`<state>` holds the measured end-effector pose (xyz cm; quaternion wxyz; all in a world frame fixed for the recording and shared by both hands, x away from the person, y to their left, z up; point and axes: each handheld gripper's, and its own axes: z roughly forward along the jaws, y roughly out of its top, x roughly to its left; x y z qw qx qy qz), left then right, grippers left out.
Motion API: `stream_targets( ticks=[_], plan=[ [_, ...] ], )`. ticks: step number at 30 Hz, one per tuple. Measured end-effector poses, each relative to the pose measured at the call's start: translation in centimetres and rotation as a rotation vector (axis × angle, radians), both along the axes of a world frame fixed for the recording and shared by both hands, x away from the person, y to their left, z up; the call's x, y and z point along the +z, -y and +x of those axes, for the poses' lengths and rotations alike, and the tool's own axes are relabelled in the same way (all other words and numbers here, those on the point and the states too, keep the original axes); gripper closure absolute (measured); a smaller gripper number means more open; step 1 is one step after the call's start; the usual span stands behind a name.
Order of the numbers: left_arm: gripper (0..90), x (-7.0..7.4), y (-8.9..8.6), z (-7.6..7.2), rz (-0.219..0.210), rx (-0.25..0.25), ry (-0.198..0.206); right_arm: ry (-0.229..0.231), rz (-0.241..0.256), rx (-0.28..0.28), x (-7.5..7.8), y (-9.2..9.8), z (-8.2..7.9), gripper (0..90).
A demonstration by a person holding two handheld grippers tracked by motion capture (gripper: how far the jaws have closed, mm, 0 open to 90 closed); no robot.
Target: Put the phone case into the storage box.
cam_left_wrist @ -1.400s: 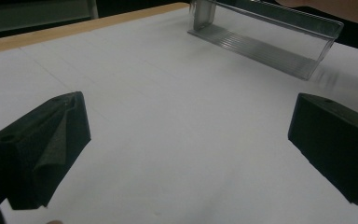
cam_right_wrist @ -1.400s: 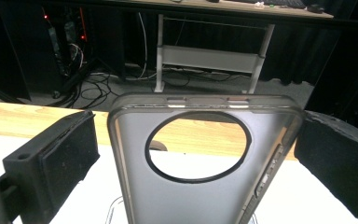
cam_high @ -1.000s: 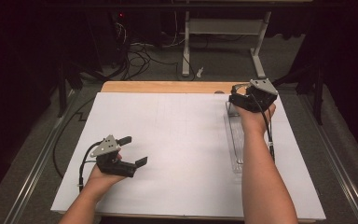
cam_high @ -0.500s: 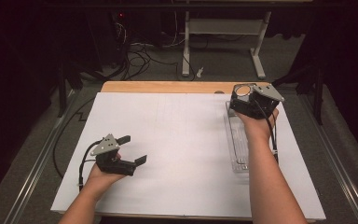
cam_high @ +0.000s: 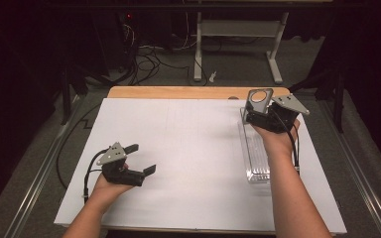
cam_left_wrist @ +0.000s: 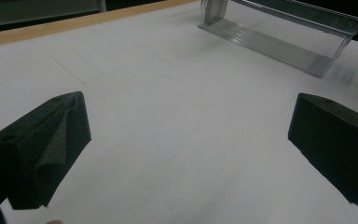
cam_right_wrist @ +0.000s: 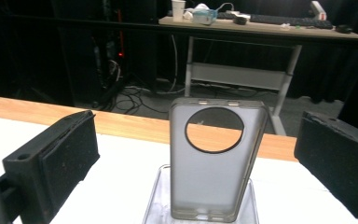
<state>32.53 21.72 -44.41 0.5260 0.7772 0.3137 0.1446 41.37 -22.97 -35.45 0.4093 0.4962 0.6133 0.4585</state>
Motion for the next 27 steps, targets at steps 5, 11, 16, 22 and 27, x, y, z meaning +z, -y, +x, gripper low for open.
stream_targets(
  ticks=[5,11,16,22,27],
  plan=[
    [0.3,0.0,-0.2,0.1,-0.004,0.008,-0.001,-0.006,0.011,0.033,0.0,0.3,-1.0,0.2],
    [0.3,0.0,-0.2,0.0,0.005,0.001,-0.003,0.012,0.032,0.093,0.5,0.8,-2.7,0.2],
    [0.4,0.0,-0.4,0.1,-0.006,0.015,-0.006,0.024,0.022,0.136,0.7,1.1,-4.7,0.2],
    [0.3,0.1,-0.4,0.0,-0.008,0.018,-0.006,0.033,0.003,0.174,-0.1,1.8,-7.3,0.2],
    [0.3,0.1,-0.5,0.0,-0.01,0.023,-0.004,0.03,-0.009,0.197,-0.9,2.6,-9.0,0.3]
  ],
)
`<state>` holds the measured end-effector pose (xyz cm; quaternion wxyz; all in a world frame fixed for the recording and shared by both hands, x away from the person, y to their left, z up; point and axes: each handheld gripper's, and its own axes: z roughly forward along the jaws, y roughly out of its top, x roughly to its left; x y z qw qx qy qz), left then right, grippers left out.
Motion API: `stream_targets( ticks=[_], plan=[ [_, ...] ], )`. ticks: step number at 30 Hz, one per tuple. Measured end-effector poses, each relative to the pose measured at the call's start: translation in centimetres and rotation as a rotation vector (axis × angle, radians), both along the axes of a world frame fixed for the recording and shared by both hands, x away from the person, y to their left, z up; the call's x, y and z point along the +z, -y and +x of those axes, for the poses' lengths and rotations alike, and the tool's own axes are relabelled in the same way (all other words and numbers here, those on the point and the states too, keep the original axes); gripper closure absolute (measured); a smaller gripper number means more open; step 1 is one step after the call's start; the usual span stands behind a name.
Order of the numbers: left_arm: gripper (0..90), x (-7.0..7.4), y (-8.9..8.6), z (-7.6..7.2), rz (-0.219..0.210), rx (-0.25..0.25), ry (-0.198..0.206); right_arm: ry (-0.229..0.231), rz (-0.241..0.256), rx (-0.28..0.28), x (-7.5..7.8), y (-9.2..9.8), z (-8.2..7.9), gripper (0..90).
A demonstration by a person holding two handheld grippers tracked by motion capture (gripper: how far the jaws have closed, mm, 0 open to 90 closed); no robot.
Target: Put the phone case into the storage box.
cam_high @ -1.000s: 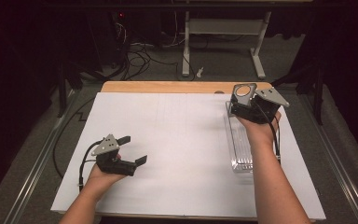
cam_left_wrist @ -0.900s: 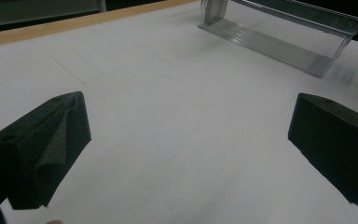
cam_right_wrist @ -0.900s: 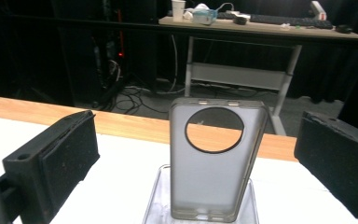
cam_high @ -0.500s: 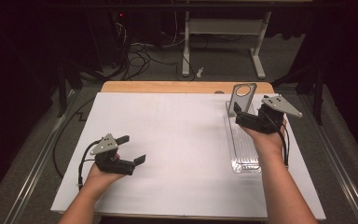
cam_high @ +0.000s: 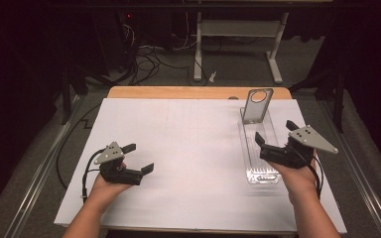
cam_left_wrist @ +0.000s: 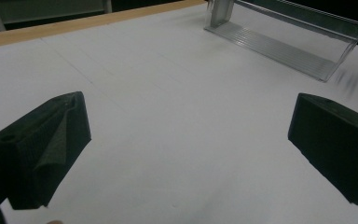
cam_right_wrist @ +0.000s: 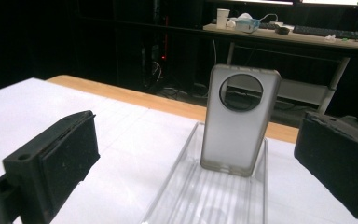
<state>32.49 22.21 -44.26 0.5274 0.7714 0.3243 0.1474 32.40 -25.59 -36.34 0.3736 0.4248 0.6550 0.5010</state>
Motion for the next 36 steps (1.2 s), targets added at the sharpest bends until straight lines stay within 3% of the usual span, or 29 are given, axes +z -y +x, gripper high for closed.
stream_targets(
  ticks=[8,17,20,22,26,36],
  plan=[
    [0.3,0.1,-0.2,0.0,-0.003,0.005,-0.006,-0.02,0.004,0.01,-2.3,2.1,-2.0,0.3],
    [0.3,0.3,-0.2,-0.3,-0.002,0.01,0.001,0.0,-0.011,0.009,-5.5,3.8,-4.8,0.3],
    [0.3,0.3,0.0,-0.3,0.004,0.005,0.001,-0.01,0.019,0.011,-6.4,4.2,-5.8,0.3],
    [0.3,0.3,0.2,-0.4,0.007,0.001,-0.002,-0.024,0.015,0.022,-6.6,4.1,-6.0,0.3],
    [0.4,0.2,0.7,-0.6,0.022,-0.007,0.003,0.001,0.012,0.039,-6.4,3.9,-5.8,0.3],
    [0.3,0.1,1.3,-0.7,0.039,-0.007,-0.003,0.006,0.028,0.046,-6.3,3.8,-5.1,0.3]
  ],
)
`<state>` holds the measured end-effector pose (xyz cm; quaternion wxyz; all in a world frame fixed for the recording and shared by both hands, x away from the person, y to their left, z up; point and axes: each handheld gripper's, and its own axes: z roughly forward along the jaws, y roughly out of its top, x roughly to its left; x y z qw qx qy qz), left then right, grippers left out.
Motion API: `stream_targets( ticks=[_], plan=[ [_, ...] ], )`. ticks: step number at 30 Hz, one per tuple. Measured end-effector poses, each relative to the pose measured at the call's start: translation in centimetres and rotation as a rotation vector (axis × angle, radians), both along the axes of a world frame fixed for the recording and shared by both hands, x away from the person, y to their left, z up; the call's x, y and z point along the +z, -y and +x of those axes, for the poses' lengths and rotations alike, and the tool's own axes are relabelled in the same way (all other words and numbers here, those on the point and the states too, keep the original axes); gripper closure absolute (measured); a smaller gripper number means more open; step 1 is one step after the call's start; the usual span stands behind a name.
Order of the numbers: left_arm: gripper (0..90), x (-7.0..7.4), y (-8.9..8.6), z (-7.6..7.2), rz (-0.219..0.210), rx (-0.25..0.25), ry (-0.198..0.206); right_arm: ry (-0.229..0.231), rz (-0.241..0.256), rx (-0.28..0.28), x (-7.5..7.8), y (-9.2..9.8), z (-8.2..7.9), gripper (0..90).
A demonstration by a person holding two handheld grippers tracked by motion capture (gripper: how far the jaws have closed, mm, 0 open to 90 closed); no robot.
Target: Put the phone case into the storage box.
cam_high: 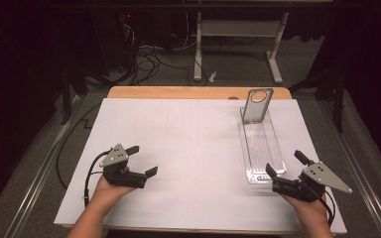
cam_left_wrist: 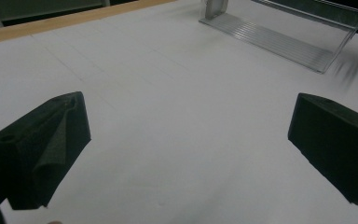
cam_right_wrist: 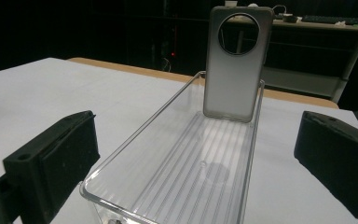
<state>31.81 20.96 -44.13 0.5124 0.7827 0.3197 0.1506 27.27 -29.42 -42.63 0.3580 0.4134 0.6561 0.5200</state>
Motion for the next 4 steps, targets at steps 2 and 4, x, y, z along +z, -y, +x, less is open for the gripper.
stream_targets(
  ticks=[2,4],
  plan=[
    [0.2,-0.09,-0.04,0.07,0.004,-0.003,-0.007,0.001,0.001,0.001,0.0,-0.01,-0.09,0.3],
    [0.2,-0.13,-0.12,0.08,0.002,-0.001,-0.01,-0.002,0.002,0.0,-0.02,0.05,-0.24,0.3]
  ],
)
